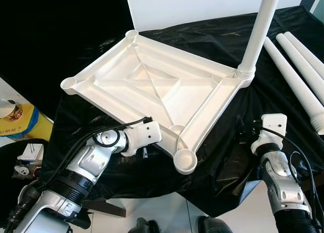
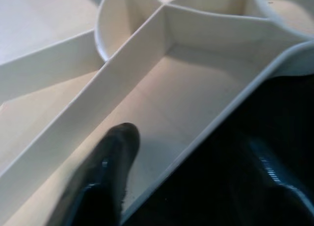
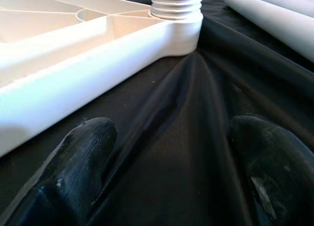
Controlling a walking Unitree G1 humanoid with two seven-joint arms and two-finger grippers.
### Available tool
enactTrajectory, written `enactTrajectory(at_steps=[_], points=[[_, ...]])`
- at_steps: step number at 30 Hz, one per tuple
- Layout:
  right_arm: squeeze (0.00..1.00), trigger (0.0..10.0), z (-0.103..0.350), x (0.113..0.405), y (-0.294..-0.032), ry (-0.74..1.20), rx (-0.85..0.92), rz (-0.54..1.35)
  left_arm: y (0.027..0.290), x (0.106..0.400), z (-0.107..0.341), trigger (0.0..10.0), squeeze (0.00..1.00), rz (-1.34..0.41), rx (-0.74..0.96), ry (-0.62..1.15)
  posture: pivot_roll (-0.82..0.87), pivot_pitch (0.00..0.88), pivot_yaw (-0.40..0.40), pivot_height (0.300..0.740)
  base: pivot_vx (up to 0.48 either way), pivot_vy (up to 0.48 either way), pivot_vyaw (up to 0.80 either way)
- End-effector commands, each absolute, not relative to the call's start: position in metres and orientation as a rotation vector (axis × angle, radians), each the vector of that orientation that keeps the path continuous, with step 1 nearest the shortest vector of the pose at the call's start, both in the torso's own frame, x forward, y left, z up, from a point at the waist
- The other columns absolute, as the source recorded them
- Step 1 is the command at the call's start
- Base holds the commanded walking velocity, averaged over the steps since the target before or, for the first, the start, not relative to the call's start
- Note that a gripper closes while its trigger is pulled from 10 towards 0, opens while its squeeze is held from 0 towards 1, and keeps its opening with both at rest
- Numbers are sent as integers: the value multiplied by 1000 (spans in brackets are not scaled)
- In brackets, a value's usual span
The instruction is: Building children table
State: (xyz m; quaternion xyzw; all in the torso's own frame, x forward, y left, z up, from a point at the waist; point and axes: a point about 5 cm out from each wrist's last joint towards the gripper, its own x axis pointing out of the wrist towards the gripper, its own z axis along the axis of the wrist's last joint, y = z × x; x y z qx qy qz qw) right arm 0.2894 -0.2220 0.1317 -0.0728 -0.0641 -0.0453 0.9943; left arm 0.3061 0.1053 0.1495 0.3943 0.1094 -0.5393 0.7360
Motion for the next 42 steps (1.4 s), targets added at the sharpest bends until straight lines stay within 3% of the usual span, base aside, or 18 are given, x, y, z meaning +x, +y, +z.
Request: enactTrajectory(at_steps=[1,16,19,20,21,22,23,28,29,30,36,37,39,40,42], points=[[0,10000,128,286,-221,-114,-126,-99,110,303,136,0,0,-1185,845,306,-185,165,135,740,0,0,0],[0,10000,126,284,-220,-110,-119,-114,90,289,136,0,0,-1233,770,250,-180,159,137,740,0,0,0],[0,10000,127,287,-219,-116,-117,-122,69,278,135,0,0,-1252,730,189,-173,156,134,740,0,0,0],[0,10000,127,287,-219,-117,-115,-125,68,278,135,3804,0,-1245,727,182,-173,156,134,740,0,0,0],[0,10000,127,287,-219,-117,-115,-125,68,278,135,3804,0,-1245,727,182,-173,156,134,740,0,0,0],[0,10000,128,287,-219,-120,-114,-133,65,278,135,1137,0,-1238,719,175,-171,156,134,740,0,0,0],[0,10000,128,288,-220,-122,-113,-140,62,277,134,118,0,-1234,713,172,-171,156,134,740,0,0,0],[0,10000,130,288,-221,-128,-108,-161,56,276,136,0,0,-1204,685,149,-169,158,134,740,0,0,0],[0,10000,130,288,-221,-128,-106,-165,56,279,136,745,0,-1165,685,146,-169,160,134,740,0,0,0],[0,10000,130,288,-221,-129,-106,-167,56,282,136,10000,0,-1141,693,146,-169,162,133,740,0,0,0],[0,10000,132,288,-224,-137,-104,-189,62,291,141,10000,0,-1060,696,139,-169,167,131,740,0,0,0],[0,10000,133,287,-226,-144,-106,-206,63,292,142,10000,125,-1055,685,132,-169,168,130,740,0,0,0],[0,10000,134,287,-228,-148,-108,-217,63,293,144,10000,125,-1053,678,127,-169,168,130,740,0,0,0],[0,10000,136,286,-231,-160,-115,-247,61,291,146,10000,1000,-1069,654,116,-170,169,129,740,0,0,0],[0,10000,137,286,-234,-168,-120,-267,60,290,148,10000,1000,-1082,637,108,-170,169,129,740,0,0,0]])
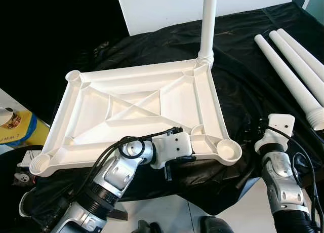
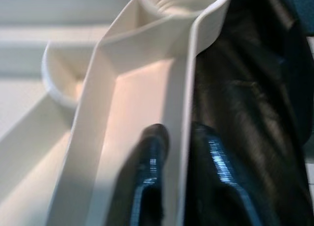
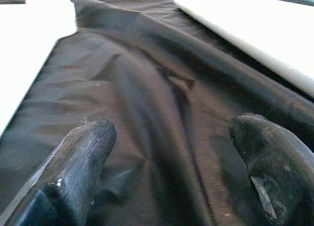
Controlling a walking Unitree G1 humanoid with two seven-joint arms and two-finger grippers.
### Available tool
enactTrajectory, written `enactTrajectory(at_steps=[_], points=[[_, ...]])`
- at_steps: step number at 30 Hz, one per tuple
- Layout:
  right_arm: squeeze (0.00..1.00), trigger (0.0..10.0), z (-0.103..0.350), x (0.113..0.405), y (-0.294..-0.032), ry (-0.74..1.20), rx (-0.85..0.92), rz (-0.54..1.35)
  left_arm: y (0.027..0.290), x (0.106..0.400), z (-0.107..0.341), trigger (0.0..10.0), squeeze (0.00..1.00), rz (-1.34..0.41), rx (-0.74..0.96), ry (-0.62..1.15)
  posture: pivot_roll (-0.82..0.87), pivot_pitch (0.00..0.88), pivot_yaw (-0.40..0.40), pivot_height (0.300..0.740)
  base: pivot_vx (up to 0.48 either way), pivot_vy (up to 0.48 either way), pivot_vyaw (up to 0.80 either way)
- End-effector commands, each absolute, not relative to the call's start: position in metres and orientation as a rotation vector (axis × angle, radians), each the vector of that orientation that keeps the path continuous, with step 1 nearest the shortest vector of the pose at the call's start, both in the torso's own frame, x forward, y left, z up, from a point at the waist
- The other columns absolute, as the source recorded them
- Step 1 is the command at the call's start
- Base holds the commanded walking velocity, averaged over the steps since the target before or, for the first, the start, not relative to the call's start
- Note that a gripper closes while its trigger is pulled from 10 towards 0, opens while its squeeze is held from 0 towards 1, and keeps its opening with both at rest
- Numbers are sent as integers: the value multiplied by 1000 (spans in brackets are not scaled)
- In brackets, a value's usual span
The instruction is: Building children table
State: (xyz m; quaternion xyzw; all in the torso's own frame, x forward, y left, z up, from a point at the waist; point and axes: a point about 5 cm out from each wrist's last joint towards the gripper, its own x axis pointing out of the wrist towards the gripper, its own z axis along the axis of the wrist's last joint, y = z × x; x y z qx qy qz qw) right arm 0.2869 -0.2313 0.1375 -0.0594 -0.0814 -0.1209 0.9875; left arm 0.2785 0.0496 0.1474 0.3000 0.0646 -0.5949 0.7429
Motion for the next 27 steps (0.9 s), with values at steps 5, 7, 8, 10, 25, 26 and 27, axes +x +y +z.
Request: enactTrajectory(at_steps=[5,7,8,10,25,26,27], points=[[0,10000,144,283,-246,-212,-108,-380,47,283,166,10000,0,-1115,504,-8,-172,166,126,740,0,0,0],[0,10000,146,282,-247,-225,-104,-393,44,281,172,10000,0,-1130,474,-50,-172,166,126,740,0,0,0],[0,10000,146,282,-247,-225,-104,-393,44,281,172,10000,0,-1130,474,-50,-172,166,126,740,0,0,0],[0,10000,152,278,-250,-269,-104,-435,39,278,186,10000,0,-1129,402,-143,-173,161,124,740,0,0,0],[0,10000,186,263,-281,-385,-152,-642,34,275,213,10000,0,-1110,180,-253,-186,156,121,740,0,0,0],[0,10000,187,262,-283,-379,-157,-656,34,275,214,10000,0,-1112,171,-256,-186,156,121,740,0,0,0],[0,10000,187,261,-287,-371,-153,-668,33,274,215,10000,0,-1113,169,-262,-189,159,120,740,0,0,0]])
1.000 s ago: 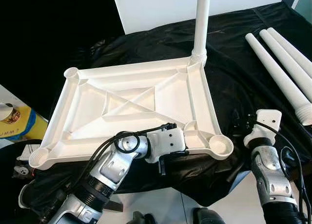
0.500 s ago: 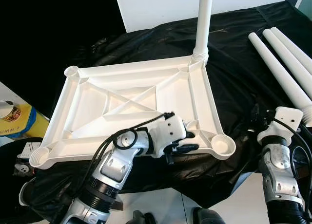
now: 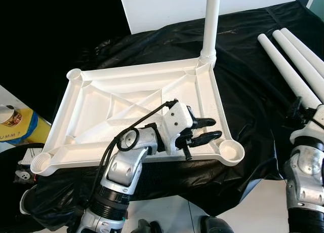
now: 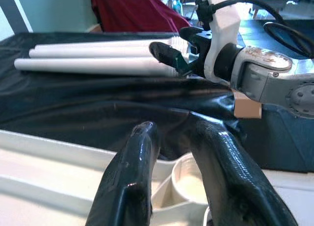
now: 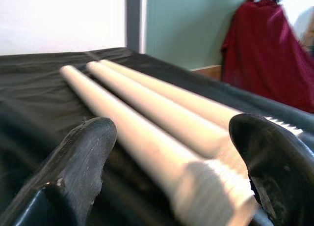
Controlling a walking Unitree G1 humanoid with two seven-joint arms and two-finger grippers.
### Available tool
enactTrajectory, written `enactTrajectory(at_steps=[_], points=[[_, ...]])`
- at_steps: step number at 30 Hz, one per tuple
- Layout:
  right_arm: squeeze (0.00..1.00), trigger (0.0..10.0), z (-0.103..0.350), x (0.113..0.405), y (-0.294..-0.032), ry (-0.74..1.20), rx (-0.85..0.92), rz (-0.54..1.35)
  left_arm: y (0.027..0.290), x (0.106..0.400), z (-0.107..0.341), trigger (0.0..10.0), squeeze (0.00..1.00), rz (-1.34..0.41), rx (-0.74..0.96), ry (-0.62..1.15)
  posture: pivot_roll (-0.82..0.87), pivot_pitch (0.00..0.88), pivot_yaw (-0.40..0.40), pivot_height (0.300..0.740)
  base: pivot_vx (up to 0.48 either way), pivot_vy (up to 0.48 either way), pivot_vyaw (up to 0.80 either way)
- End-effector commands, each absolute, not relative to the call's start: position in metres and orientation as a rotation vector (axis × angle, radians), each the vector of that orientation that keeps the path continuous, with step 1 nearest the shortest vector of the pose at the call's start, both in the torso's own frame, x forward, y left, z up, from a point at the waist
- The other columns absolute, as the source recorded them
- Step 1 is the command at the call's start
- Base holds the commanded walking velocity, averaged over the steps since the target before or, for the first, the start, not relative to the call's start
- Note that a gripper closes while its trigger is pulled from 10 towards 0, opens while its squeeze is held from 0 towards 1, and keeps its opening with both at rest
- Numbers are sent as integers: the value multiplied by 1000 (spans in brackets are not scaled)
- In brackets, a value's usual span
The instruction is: Building children table
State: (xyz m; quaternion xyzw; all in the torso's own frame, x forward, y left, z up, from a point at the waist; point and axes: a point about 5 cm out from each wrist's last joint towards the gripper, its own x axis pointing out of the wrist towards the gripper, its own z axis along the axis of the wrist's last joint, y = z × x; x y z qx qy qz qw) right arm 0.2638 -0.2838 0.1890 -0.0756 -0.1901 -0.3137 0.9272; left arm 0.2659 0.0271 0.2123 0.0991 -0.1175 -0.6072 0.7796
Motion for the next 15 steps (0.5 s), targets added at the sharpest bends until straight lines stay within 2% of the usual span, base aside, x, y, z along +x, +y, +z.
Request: enactTrajectory(at_steps=[1,6,10,15], points=[[0,10000,188,260,-289,-367,-150,-675,33,273,216,10000,0,-1115,166,-266,-189,159,120,740,0,0,0],[0,10000,189,255,-297,-350,-152,-707,31,271,218,10000,0,-1120,145,-272,-190,163,119,740,0,0,0],[0,10000,188,244,-316,-315,-133,-743,29,268,220,10000,0,-1139,116,-270,-198,172,120,740,0,0,0],[0,10000,183,244,-321,-277,-122,-721,28,267,220,10000,0,-1143,109,-265,-201,176,126,740,0,0,0]])
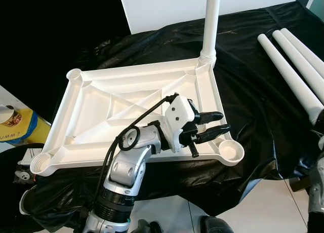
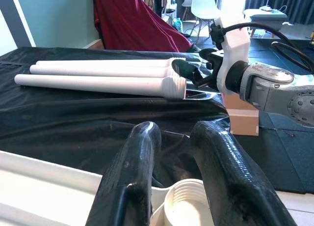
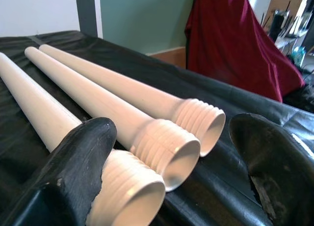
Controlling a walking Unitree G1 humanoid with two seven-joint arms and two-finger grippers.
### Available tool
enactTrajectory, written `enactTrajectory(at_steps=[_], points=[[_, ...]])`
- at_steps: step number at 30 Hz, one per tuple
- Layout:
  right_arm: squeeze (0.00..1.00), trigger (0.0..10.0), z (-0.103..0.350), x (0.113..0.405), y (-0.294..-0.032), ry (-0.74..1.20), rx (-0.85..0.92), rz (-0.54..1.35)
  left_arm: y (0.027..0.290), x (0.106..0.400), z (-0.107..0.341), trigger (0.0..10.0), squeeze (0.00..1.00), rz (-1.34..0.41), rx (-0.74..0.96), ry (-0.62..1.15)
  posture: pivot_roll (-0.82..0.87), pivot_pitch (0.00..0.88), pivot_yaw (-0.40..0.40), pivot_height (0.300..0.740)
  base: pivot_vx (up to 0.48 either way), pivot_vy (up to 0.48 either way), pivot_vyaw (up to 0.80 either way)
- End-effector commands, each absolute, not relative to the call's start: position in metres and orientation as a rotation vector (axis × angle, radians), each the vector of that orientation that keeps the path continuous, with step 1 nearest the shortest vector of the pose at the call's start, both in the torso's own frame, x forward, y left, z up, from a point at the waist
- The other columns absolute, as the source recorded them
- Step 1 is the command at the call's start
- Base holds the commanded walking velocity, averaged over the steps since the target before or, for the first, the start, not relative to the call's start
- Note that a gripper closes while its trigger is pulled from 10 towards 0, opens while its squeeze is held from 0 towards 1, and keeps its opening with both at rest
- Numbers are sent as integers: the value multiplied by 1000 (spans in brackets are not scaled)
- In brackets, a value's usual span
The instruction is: Building children table
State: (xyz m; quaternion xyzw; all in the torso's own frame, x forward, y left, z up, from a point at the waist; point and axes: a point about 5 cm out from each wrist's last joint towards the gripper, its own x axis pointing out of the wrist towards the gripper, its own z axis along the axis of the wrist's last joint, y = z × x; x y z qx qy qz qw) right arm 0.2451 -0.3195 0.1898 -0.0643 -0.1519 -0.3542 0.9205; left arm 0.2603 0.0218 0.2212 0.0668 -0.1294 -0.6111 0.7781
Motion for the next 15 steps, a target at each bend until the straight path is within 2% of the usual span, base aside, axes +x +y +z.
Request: enactTrajectory(at_steps=[1,15], points=[[0,10000,181,245,-322,-256,-109,-712,27,267,220,10000,0,-1144,107,-263,-203,177,128,740,0,0,0],[0,10000,173,260,-324,-108,-120,-479,28,265,220,10000,0,-1149,101,-246,-194,185,140,740,0,0,0]])
